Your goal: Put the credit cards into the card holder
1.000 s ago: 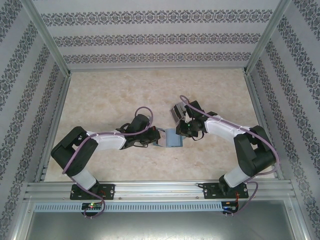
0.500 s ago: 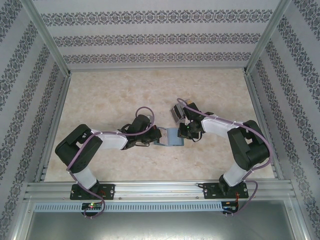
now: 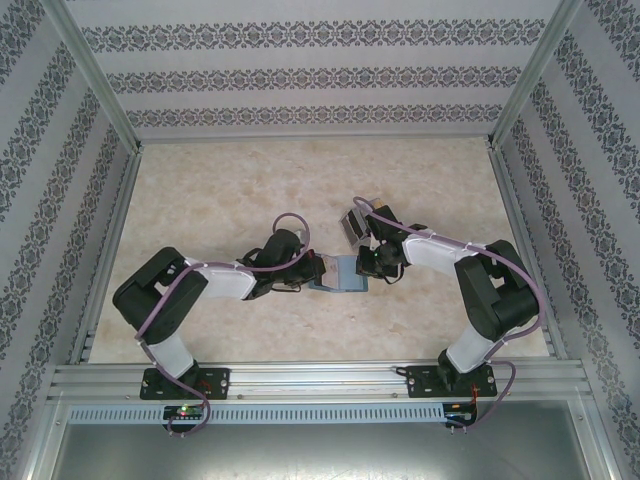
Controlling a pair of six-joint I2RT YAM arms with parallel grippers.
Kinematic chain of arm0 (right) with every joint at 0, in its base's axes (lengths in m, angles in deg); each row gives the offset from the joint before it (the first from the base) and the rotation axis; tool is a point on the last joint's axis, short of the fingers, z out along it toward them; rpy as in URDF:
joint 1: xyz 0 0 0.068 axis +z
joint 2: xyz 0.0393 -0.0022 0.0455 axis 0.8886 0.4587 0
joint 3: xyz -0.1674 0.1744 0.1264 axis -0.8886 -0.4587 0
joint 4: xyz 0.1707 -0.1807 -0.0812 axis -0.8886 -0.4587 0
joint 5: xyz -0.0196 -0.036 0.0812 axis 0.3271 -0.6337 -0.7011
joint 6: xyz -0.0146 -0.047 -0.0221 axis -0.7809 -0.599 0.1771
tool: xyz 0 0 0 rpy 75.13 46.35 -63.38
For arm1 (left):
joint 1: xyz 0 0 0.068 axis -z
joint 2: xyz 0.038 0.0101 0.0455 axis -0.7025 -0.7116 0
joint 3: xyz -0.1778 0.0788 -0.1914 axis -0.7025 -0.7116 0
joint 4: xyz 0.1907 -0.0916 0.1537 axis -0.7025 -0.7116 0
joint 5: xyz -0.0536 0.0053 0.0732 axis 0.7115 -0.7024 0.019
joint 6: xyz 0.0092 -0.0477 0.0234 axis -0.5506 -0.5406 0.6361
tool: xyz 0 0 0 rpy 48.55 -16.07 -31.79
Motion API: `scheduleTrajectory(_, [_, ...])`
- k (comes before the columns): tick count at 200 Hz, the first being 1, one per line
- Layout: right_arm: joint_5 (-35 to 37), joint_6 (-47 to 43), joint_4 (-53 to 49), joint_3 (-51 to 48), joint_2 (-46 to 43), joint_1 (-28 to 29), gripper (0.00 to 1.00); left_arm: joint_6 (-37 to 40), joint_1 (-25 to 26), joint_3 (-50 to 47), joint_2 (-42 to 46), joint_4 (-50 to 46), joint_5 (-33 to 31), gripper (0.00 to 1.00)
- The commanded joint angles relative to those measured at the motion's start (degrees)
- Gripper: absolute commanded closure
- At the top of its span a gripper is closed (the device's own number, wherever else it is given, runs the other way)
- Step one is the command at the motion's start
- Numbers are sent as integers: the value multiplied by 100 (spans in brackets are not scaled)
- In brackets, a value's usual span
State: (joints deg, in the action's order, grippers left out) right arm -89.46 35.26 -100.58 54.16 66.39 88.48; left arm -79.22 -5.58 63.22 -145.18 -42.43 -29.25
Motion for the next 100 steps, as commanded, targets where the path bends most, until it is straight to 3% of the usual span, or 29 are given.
scheduleTrajectory(1, [453, -107, -272, -67, 236, 37, 84, -169, 59, 74, -204, 483, 188, 100])
scheduleTrajectory(48, [427, -99, -261, -77, 247, 57, 84, -160, 65, 162, -464, 218, 35, 100])
scheduleTrajectory(100, [452, -99, -286, -67, 238, 58, 84, -237, 98, -62, -141, -359, -434, 100])
